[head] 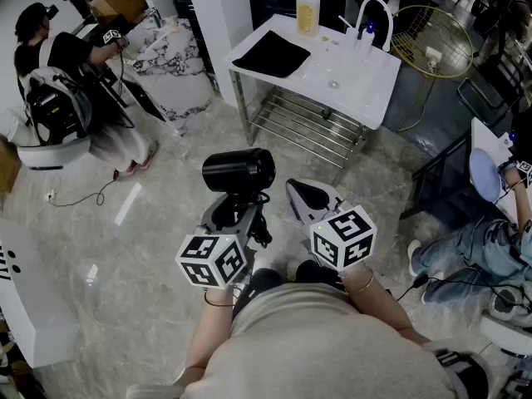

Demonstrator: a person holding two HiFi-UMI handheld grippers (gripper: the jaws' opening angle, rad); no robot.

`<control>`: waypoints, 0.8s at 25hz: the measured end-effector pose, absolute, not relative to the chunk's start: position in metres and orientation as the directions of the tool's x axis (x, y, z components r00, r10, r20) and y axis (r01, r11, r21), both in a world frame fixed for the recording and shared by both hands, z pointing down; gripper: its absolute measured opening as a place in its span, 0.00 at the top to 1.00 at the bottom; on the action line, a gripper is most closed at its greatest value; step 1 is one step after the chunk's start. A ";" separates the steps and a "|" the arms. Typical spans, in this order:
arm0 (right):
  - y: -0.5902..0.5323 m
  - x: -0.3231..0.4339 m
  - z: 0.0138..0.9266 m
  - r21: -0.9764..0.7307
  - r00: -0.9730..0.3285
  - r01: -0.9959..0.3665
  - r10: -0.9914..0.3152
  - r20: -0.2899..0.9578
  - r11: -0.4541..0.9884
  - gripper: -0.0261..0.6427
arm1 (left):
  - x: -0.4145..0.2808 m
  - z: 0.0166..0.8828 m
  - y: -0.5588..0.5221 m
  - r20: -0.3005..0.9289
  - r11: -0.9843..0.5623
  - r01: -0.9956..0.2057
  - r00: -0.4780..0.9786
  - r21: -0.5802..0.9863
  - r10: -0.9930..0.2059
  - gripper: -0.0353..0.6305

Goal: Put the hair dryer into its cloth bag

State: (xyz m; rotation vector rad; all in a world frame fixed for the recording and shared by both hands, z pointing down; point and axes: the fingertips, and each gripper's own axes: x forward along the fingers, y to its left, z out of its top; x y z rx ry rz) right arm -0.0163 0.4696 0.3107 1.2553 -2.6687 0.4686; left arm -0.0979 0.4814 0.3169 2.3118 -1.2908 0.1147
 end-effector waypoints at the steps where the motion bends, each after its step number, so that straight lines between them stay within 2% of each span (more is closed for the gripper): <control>1: 0.470 -0.016 0.310 -0.212 -0.638 -0.770 -0.721 0.270 0.602 0.96 | -0.097 0.317 0.481 0.304 -0.436 -0.820 0.550 0.371 -0.778 0.65; 12: 0.472 -0.020 0.314 -0.132 -0.637 -0.766 -0.713 0.295 0.629 0.96 | -0.092 0.322 0.480 0.318 -0.431 -0.826 0.545 0.363 -0.776 0.65; 20: 0.476 -0.008 0.316 -0.235 -0.688 -0.725 -0.685 0.238 0.647 0.96 | -0.078 0.324 0.480 0.306 -0.427 -0.826 0.542 0.368 -0.783 0.65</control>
